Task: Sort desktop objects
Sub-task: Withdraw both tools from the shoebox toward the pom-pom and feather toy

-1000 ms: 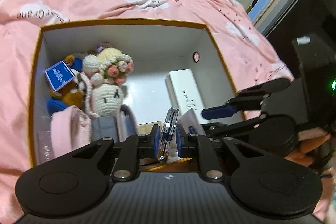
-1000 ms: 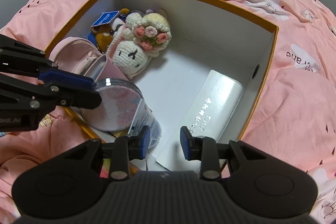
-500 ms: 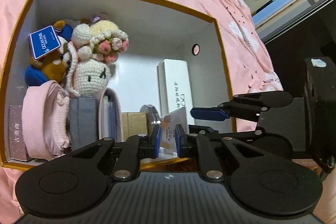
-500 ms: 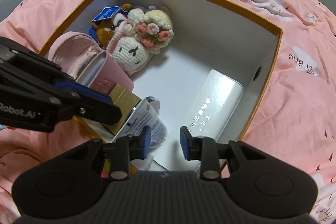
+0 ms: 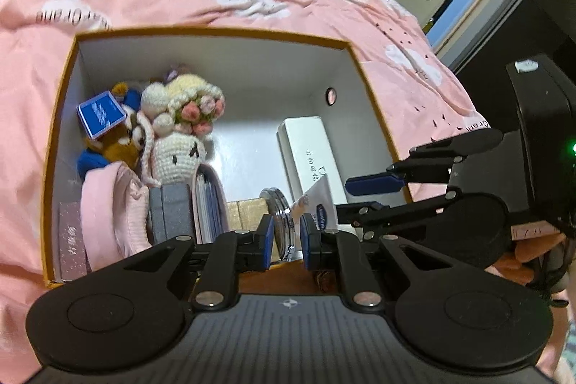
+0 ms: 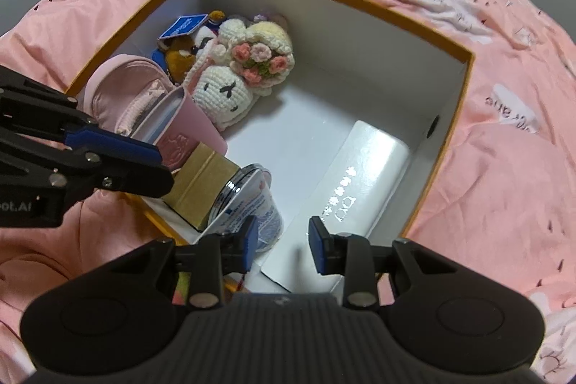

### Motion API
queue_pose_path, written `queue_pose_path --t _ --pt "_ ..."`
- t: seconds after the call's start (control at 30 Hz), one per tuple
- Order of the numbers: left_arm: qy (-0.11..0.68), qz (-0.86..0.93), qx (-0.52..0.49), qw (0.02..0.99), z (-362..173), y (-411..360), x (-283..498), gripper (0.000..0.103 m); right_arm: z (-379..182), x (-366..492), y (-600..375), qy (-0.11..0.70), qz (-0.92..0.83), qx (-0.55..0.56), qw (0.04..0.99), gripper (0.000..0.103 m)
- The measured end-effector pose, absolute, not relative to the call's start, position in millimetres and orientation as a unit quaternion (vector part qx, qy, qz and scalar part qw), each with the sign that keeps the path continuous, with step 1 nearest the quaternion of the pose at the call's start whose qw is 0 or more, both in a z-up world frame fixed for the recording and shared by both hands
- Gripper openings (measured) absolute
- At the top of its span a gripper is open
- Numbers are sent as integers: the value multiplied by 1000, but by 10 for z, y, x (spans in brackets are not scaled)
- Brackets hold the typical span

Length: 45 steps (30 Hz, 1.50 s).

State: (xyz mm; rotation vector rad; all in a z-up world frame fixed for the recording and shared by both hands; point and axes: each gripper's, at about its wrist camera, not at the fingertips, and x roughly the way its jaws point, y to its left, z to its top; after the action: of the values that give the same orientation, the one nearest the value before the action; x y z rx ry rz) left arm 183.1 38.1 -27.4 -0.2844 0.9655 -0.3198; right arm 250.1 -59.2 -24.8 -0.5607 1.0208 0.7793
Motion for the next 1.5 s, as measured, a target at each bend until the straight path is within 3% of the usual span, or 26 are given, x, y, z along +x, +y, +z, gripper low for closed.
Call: queue_pose_path --t 0.23,0.37,0.6,0.9,1.13,1.5 --pt "414 -166 -98 890 -65 263 1539 17 23 2223 -708 399 349 -254 809 34" --pt "396 -179 -75 898 9 205 1380 17 172 1976 -797 358 356 -240 829 41" --pt "395 -188 -50 898 -9 176 1174 18 250 1575 -990 306 318 -222 869 44" --pt "421 -176 -34 889 -234 215 954 23 48 1220 -1274 303 244 -156 908 46" --pt "457 -164 -15 874 -473 162 835 26 -151 1039 -1312 318 221 -164 907 64" --pt "506 -177 -25 844 -711 160 824 41 -430 1028 -1430 365 212 -145 895 64"
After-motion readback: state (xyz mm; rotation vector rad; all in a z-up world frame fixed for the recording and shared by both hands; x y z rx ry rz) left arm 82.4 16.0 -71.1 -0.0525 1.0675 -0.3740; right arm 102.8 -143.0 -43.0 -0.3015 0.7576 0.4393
